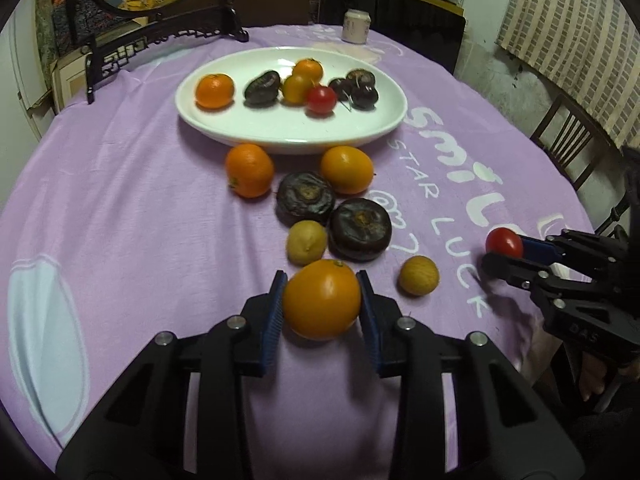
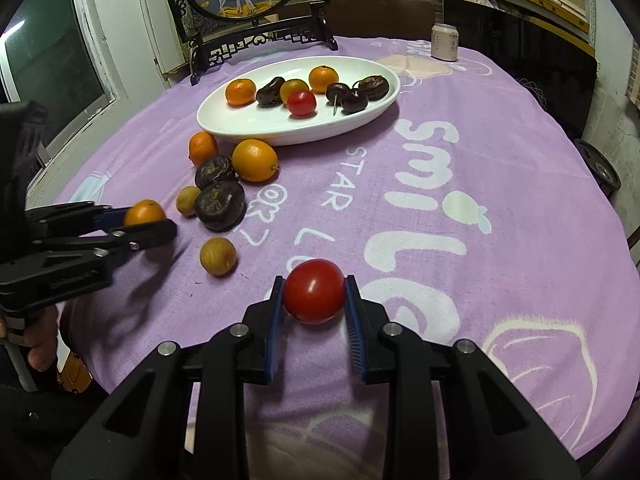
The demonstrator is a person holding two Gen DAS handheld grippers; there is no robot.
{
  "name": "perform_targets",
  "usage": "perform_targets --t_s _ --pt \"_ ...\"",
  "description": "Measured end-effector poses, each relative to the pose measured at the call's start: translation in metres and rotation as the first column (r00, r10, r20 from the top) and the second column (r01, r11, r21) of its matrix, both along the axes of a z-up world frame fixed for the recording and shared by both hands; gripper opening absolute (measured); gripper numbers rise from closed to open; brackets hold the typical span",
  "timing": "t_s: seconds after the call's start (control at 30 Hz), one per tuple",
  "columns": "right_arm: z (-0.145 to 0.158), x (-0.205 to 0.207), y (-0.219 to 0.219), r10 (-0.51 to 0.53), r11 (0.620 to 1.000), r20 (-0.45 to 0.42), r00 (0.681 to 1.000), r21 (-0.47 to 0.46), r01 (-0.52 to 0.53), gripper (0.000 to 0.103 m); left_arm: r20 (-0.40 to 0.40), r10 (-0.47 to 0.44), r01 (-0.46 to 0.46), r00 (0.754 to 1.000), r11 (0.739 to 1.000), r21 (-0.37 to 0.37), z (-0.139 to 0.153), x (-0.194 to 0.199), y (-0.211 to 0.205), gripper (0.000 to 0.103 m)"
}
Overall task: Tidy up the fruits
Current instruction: 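Carry the tomato and orange onto the white plate and open both grippers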
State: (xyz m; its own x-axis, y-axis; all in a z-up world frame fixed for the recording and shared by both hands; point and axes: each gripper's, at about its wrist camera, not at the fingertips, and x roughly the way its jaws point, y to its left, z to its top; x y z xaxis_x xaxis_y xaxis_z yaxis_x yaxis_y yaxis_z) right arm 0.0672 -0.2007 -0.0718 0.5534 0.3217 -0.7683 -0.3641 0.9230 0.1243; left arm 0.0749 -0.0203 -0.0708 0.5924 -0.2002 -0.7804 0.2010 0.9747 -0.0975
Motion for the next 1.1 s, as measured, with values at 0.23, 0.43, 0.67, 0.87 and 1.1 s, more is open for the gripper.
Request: perform_targets --t_s 0.23,0.43,0.67,0.87,1.1 --pt "0.007 0.008 0.019 0.044 0.999 -0.002 0.999 -0.006 -0.044 0.029 0.031 0.020 -0.019 0.999 0.999 -0.040 0.018 -0.006 0.019 0.035" --pt "0.031 0.034 0.044 0.078 0.997 0.048 0.996 -0.012 -0.078 0.029 0.071 0.026 -0.024 0.997 0.999 -0.026 0.037 0.018 0.027 0.035" --pt "0.066 0.109 0.066 0.051 0.998 0.083 0.995 -0.030 -0.049 0.029 0.109 0.099 -0.097 0.989 0.995 -0.031 0.073 0.102 0.032 0.035" --pt "0.074 0.186 0.085 -0.004 0.997 0.072 0.997 -0.074 0.009 0.029 0.087 0.195 -0.193 0.977 0.981 -0.031 0.085 0.188 0.035 0.035" --pt "0.043 0.223 0.085 -0.030 0.998 -0.008 1.000 -0.058 0.029 0.029 0.050 0.203 -0.202 0.978 0.979 -0.039 0.070 0.224 0.032 0.035"
